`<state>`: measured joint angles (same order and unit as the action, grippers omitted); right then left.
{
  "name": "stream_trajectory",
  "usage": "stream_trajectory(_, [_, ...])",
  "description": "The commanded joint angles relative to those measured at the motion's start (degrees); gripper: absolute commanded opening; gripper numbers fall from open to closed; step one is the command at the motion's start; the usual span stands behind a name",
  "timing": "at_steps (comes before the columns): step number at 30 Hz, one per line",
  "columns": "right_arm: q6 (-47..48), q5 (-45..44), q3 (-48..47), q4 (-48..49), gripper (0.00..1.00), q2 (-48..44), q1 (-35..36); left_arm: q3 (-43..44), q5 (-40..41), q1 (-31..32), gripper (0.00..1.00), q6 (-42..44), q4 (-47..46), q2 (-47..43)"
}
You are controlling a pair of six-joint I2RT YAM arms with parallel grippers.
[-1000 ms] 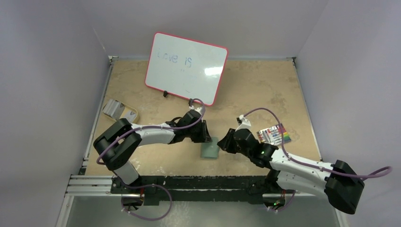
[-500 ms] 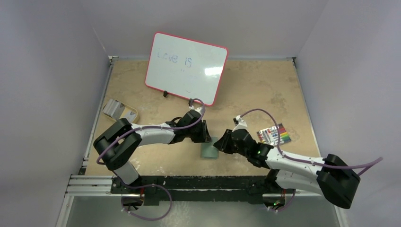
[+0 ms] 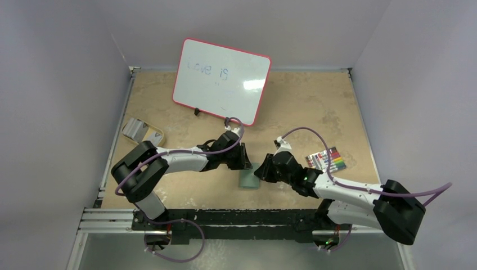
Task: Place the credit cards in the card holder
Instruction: Close the card holder at the center of the board.
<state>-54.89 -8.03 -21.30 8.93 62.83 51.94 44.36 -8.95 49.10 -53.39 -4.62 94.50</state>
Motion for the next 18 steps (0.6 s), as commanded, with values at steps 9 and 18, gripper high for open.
stream_trajectory(9, [1.9, -1.1, -2.1, -0.4, 0.24, -1.7, -2.0, -1.1, 2.3, -0.2, 0.19, -0.8, -1.4, -0.3])
stream_trajectory(18, [2.5, 1.0, -1.5, 2.0, 0.24, 0.2, -2.9, -1.2, 2.4, -0.2, 0.19, -1.6, -1.7, -0.3])
